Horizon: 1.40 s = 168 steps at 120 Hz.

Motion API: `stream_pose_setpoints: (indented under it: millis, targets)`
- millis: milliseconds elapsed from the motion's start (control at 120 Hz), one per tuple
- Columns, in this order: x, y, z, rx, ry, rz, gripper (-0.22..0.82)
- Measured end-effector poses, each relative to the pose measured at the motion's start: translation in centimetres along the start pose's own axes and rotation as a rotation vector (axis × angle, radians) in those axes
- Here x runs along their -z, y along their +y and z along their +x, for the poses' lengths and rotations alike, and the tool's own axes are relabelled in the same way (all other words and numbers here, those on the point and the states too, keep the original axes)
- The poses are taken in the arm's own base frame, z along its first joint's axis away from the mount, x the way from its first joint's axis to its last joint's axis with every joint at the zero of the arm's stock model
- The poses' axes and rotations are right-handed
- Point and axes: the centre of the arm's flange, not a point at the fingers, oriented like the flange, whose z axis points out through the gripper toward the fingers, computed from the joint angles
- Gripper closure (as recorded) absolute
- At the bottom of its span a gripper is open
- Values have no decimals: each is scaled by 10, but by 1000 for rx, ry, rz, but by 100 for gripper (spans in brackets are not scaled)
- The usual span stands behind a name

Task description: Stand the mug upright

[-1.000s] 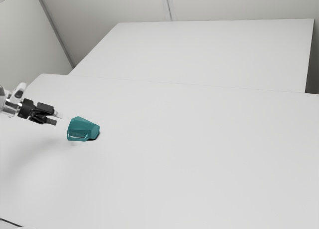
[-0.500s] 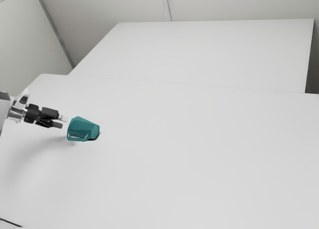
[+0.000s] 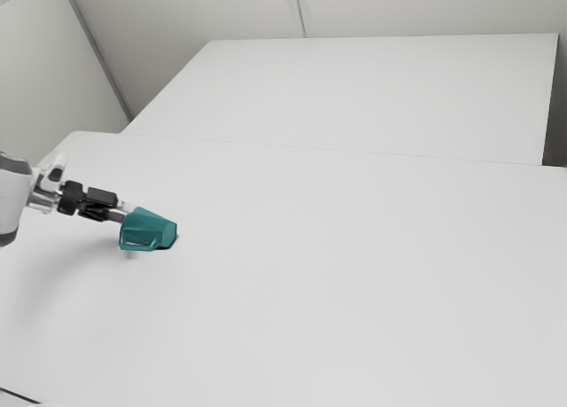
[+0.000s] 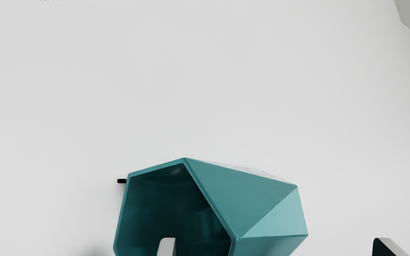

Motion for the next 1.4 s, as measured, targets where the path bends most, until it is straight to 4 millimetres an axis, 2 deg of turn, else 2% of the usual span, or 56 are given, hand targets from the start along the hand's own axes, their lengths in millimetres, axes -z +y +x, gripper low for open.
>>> stream_pose_setpoints:
  millis: [575, 783, 1242, 1400]
  targets:
    - [-25, 0, -1, -11, -26, -35, 0]
    - [-28, 0, -2, -13, -29, -39, 4]
    - [-28, 1, 0, -21, -32, -39, 52]
    - [-30, 11, 7, -43, -33, -40, 65]
